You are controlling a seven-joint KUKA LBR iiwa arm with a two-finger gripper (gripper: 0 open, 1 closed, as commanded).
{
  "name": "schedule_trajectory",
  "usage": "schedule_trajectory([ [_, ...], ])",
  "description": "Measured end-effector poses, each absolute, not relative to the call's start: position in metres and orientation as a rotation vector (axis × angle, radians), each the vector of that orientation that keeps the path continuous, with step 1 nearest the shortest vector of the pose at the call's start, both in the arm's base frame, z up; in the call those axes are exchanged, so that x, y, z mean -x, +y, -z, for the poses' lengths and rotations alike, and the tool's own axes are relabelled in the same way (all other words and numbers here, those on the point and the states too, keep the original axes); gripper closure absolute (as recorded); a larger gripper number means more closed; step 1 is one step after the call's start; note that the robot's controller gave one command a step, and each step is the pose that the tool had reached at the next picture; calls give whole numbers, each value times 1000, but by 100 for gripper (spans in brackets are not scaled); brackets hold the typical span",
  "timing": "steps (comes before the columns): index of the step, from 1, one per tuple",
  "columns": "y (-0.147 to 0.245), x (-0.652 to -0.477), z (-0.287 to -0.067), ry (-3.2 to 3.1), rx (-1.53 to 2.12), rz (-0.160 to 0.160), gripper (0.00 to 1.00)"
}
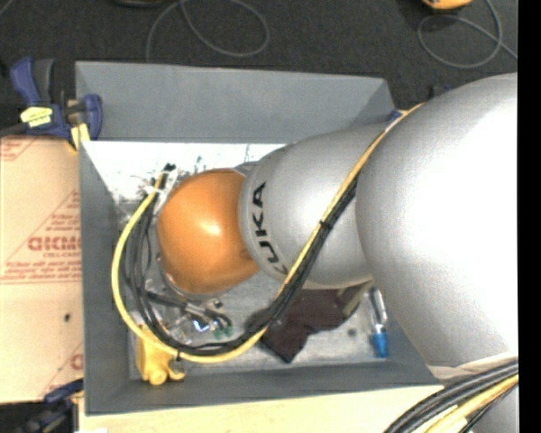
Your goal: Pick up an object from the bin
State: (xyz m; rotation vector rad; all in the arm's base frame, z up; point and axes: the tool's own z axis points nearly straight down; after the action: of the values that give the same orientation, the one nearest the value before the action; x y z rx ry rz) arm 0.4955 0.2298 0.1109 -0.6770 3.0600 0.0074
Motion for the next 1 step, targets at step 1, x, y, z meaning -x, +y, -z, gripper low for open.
schedule_trajectory([
  [1, 234, -480, -105, 2901, 1153, 4, 0],
])
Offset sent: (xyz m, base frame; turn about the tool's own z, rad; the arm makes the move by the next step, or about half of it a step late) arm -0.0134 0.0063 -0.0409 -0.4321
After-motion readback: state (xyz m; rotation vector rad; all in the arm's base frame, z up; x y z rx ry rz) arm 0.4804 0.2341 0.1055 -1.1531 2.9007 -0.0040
